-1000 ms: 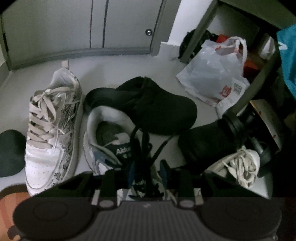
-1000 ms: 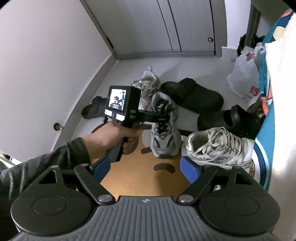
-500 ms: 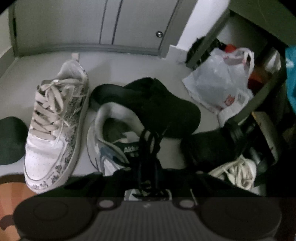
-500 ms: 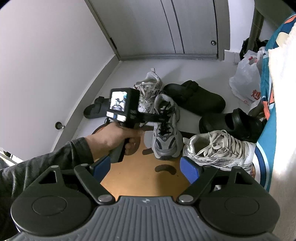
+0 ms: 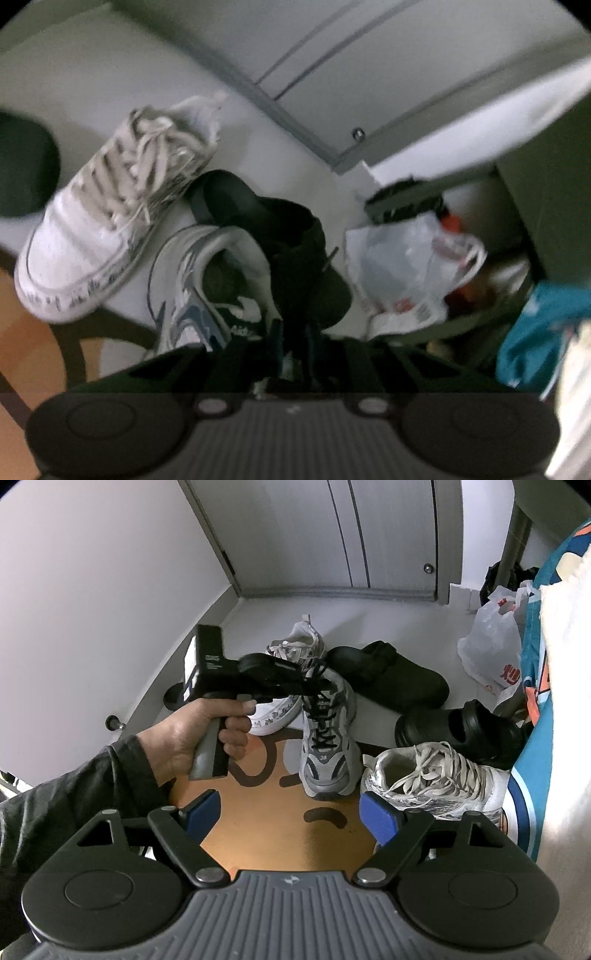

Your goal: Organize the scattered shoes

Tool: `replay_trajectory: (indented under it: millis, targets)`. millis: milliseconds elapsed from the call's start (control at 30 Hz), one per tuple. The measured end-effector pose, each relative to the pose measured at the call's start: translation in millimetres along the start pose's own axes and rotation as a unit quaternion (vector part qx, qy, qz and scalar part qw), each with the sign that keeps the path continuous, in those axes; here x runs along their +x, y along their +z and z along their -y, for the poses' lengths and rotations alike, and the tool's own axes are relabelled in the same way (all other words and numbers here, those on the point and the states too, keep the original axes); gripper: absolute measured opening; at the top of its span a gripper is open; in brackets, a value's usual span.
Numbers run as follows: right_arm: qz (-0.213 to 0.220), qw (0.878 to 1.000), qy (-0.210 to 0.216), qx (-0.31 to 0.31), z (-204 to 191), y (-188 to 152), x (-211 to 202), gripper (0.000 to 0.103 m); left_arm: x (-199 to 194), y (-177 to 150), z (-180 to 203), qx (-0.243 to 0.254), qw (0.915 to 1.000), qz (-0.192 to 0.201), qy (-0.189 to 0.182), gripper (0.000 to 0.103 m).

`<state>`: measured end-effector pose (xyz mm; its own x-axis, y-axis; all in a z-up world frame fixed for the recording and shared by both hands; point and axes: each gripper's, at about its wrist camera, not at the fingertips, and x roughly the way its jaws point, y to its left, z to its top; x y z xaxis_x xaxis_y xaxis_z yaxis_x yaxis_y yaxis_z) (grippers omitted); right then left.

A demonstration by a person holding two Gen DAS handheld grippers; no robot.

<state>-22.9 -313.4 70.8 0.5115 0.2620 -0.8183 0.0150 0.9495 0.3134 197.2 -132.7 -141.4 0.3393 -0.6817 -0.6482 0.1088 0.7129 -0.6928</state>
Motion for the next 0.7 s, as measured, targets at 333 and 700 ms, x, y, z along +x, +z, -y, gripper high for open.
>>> replay_trajectory:
  millis: [333, 700]
  targets:
    - [-0.015, 1.0, -0.024, -0.009, 3.3, -2.3, 13.0, 0.086, -14.9, -9.2, -6.2, -0.002, 0.9995, 0.003, -0.032, 0.011]
    - [-0.013, 0.992, -0.098, -0.074, -1.5, -9.8, 29.0, 0.086, -61.3, 4.8, 8.0, 0.035, 0.9942, 0.033, -0.097, 0.0]
